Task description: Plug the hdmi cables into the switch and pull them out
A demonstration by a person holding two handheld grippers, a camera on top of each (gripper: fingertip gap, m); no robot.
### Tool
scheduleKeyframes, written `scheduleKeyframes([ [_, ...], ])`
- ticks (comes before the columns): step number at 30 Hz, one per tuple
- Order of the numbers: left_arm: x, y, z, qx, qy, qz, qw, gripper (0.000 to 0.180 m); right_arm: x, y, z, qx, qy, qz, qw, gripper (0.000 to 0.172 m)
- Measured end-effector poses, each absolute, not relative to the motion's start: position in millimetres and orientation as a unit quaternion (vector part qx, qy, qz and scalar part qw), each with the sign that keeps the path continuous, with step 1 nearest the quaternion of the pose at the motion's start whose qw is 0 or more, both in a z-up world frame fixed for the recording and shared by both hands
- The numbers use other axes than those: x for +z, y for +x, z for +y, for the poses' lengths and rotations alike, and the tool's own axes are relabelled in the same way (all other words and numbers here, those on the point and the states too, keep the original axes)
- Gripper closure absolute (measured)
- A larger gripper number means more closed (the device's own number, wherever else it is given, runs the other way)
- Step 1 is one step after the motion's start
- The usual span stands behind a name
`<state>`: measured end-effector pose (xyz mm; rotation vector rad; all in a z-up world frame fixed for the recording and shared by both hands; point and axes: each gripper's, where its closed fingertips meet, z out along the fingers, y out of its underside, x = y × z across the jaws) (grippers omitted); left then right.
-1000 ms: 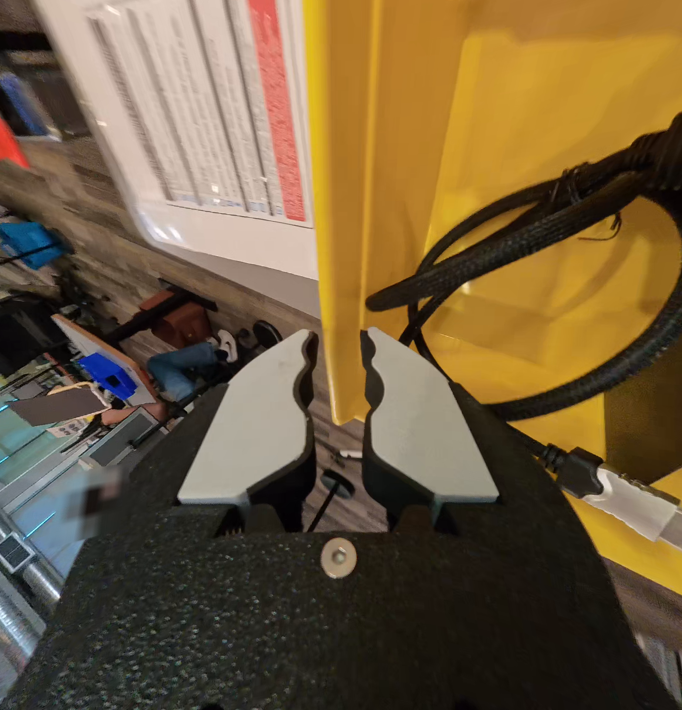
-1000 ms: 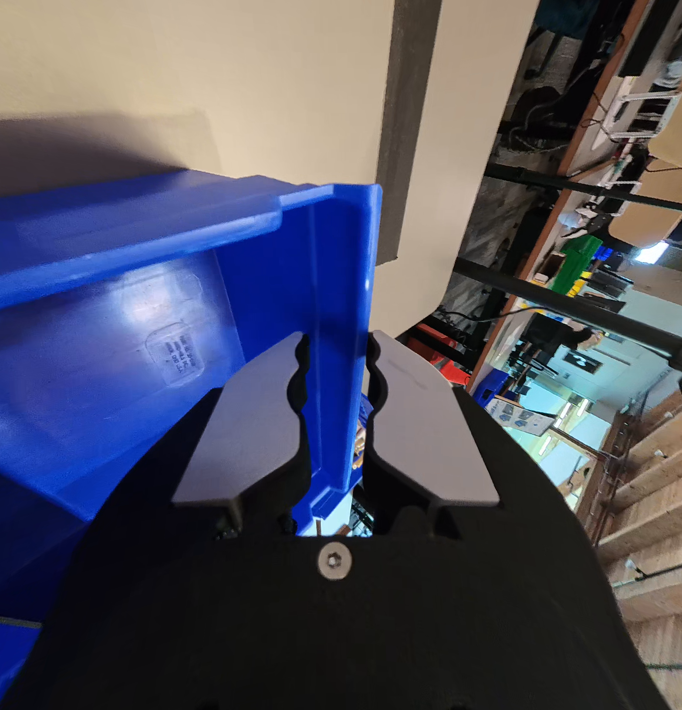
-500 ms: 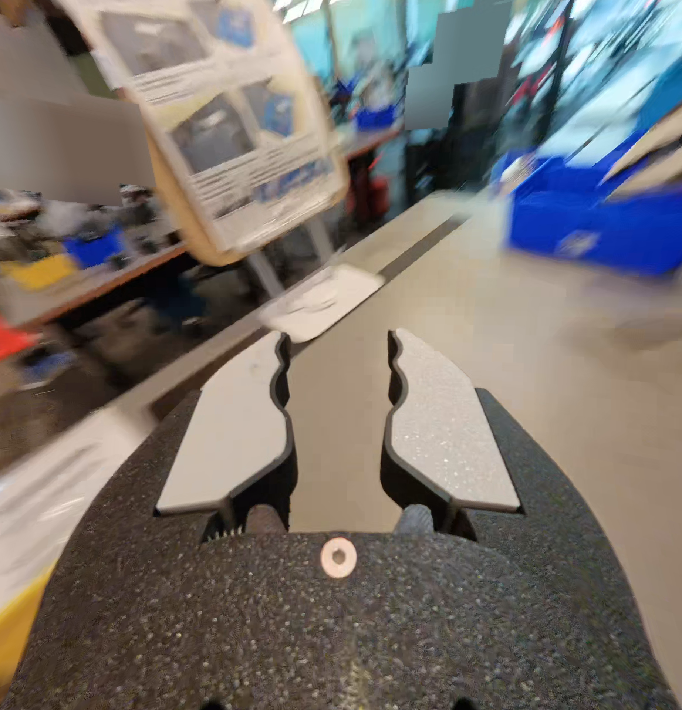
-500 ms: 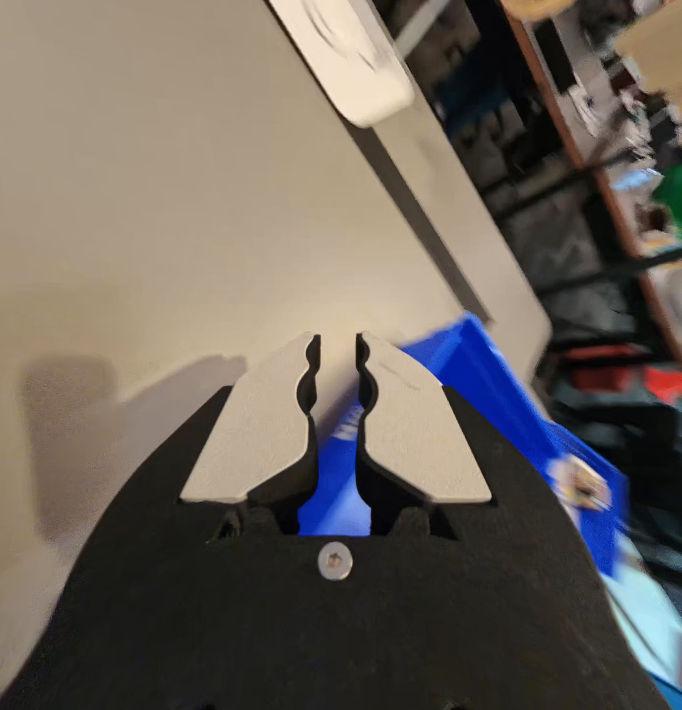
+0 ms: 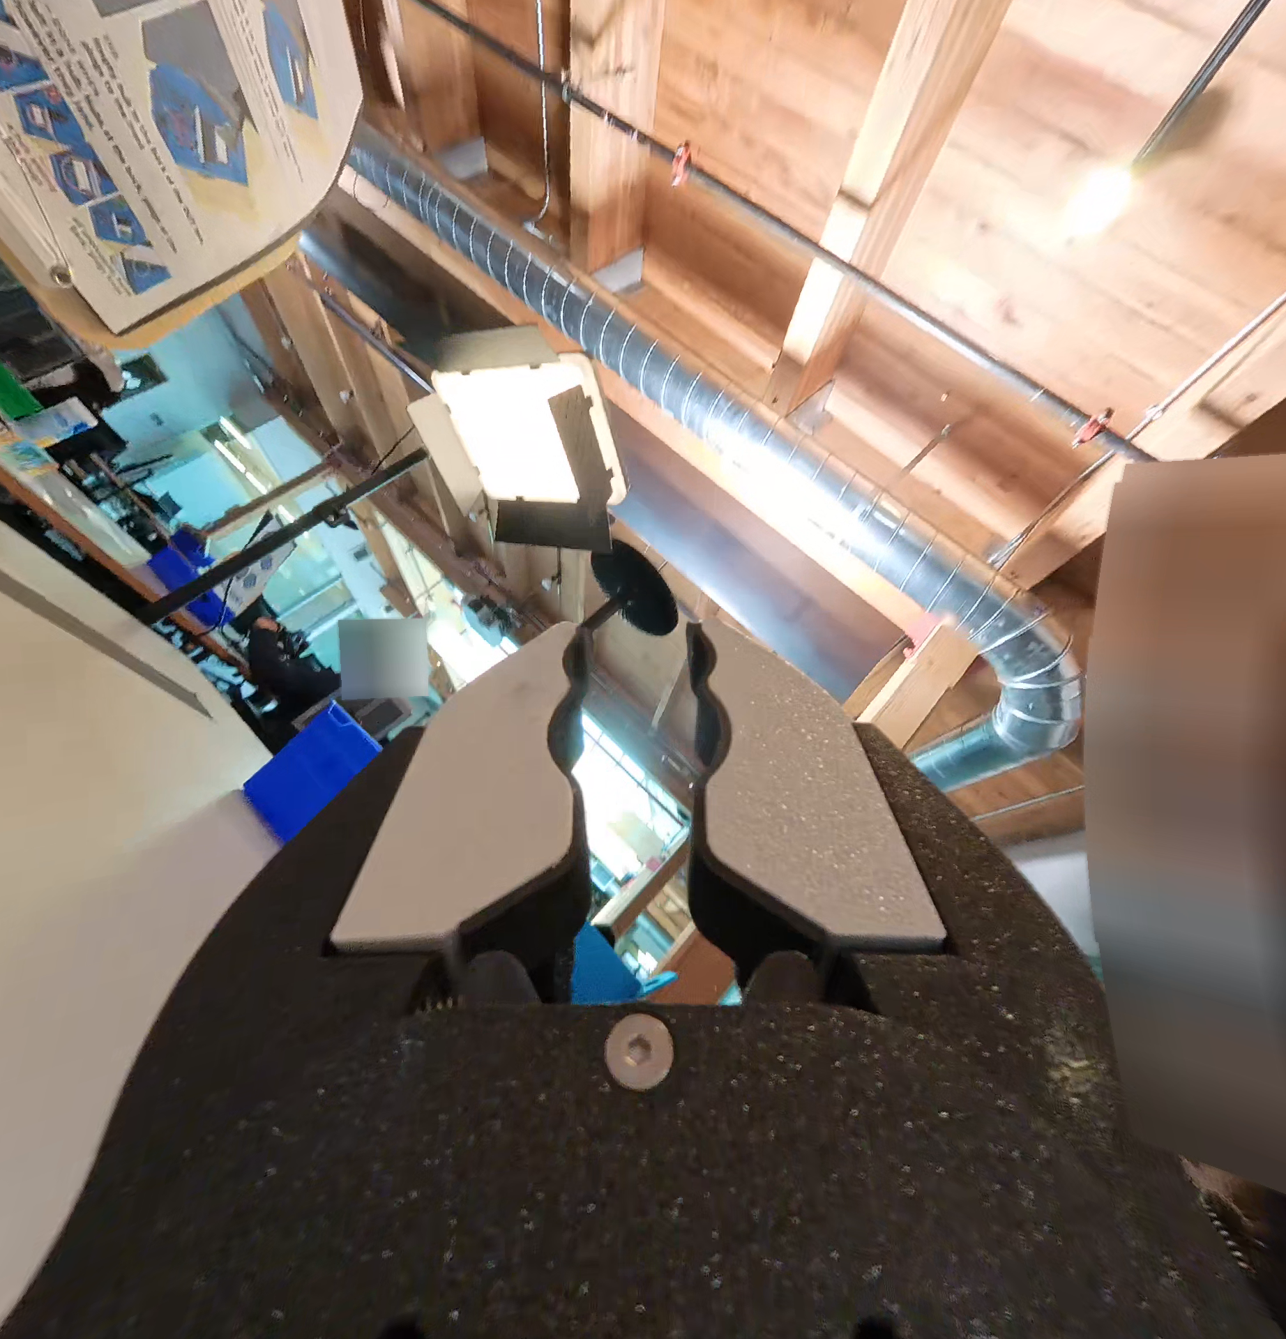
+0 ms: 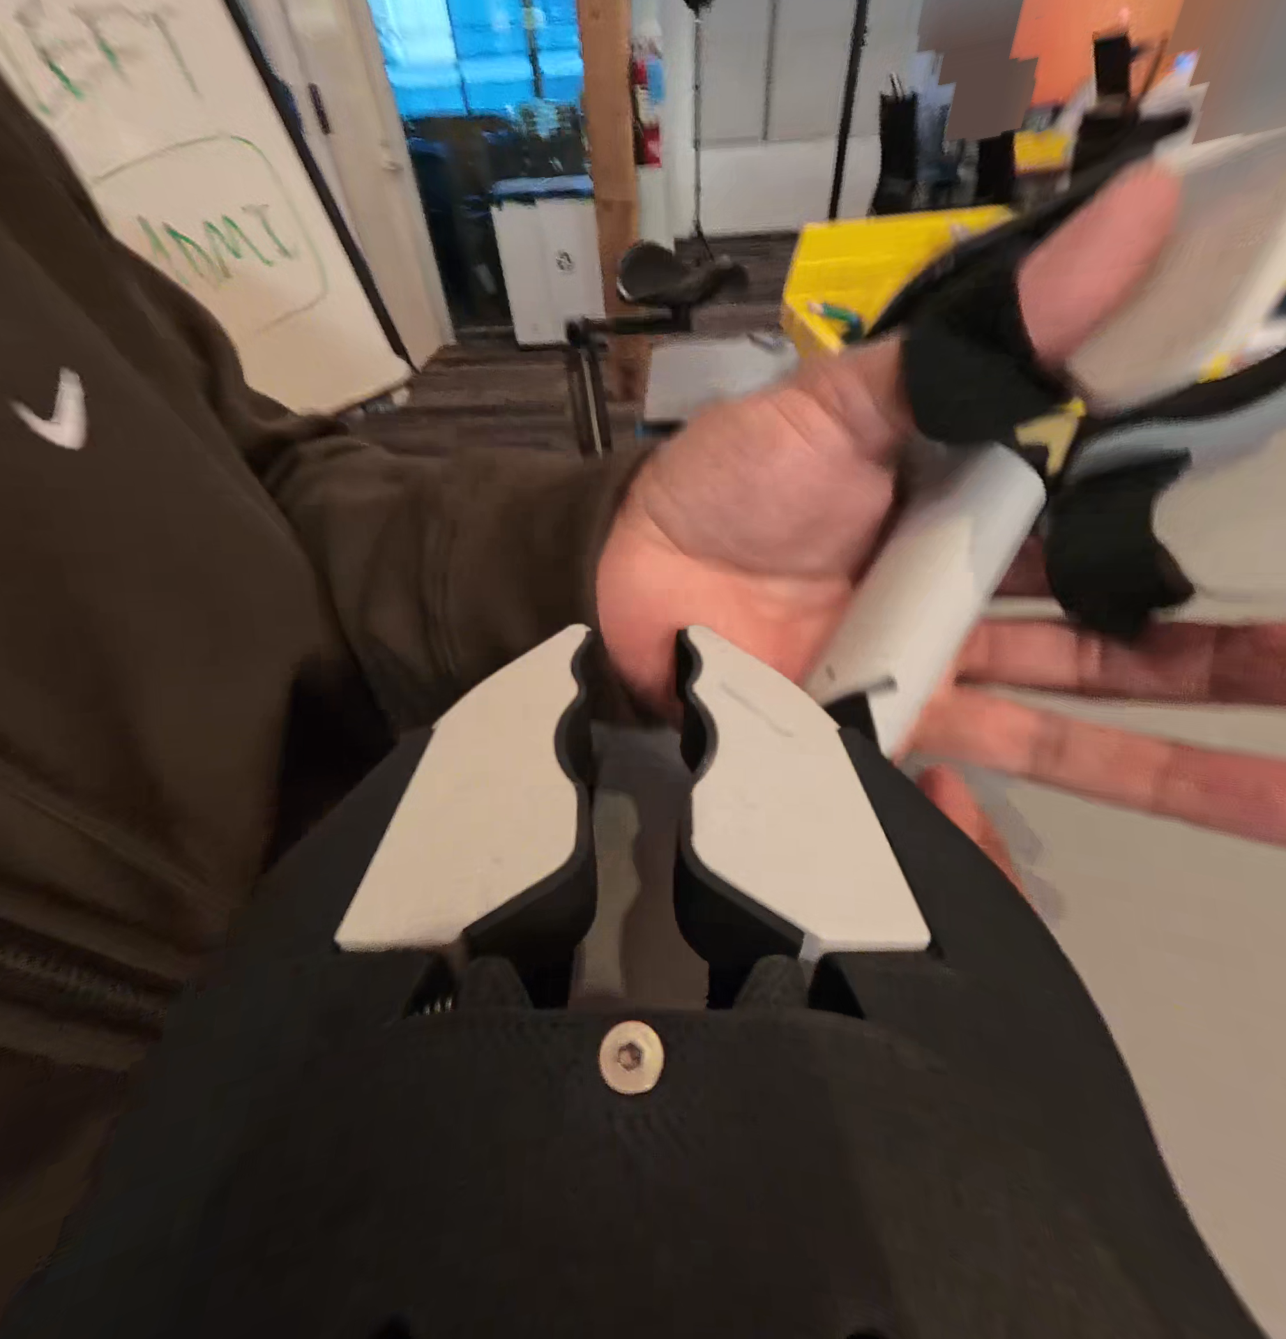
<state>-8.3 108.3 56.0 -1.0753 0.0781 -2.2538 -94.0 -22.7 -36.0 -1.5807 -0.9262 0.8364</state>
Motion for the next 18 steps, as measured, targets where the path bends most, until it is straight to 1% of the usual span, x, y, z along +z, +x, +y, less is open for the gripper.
scheduleKeyframes([
  [2,55.2,-15.3,109.4,-0.864,-0.394,0.008,0.315,0.153,-28.5,-101.4,-26.3,0.370,-0.642,-0.390,0.547,0.157],
  [3,56.9,-19.9,109.3,-0.869,-0.381,0.005,0.315,0.151,-31.0,-103.2,-26.3,0.373,-0.646,-0.395,0.536,0.157],
  [4,58.1,-23.7,108.7,-0.871,-0.374,0.007,0.319,0.144,-32.7,-104.8,-26.6,0.380,-0.648,-0.399,0.525,0.157],
  [5,60.5,-29.0,108.2,-0.874,-0.362,0.005,0.325,0.144,-33.7,-106.6,-27.7,0.389,-0.648,-0.403,0.516,0.159],
  [7,70.9,-43.2,107.3,-0.888,-0.321,-0.003,0.330,0.133,-36.7,-112.6,-34.8,0.414,-0.641,-0.425,0.487,0.169],
  [9,82.6,-54.9,98.9,-0.899,-0.273,0.017,0.341,0.127,-44.3,-121.5,-41.0,0.428,-0.643,-0.450,0.448,0.170],
  [10,87.6,-61.6,95.6,-0.907,-0.246,0.017,0.342,0.126,-45.9,-125.6,-43.9,0.437,-0.640,-0.459,0.433,0.171],
  [13,97.2,-82.2,94.2,-0.934,-0.167,-0.018,0.314,0.124,-36.5,-136.0,-53.1,0.488,-0.605,-0.469,0.420,0.172],
  [15,96.4,-88.7,95.0,-0.940,-0.144,-0.028,0.307,0.127,-36.7,-138.9,-53.7,0.484,-0.604,-0.472,0.422,0.172],
  [18,96.5,-98.4,89.0,-0.948,-0.107,-0.025,0.299,0.143,-38.1,-143.0,-57.4,0.484,-0.607,-0.474,0.416,0.172],
])
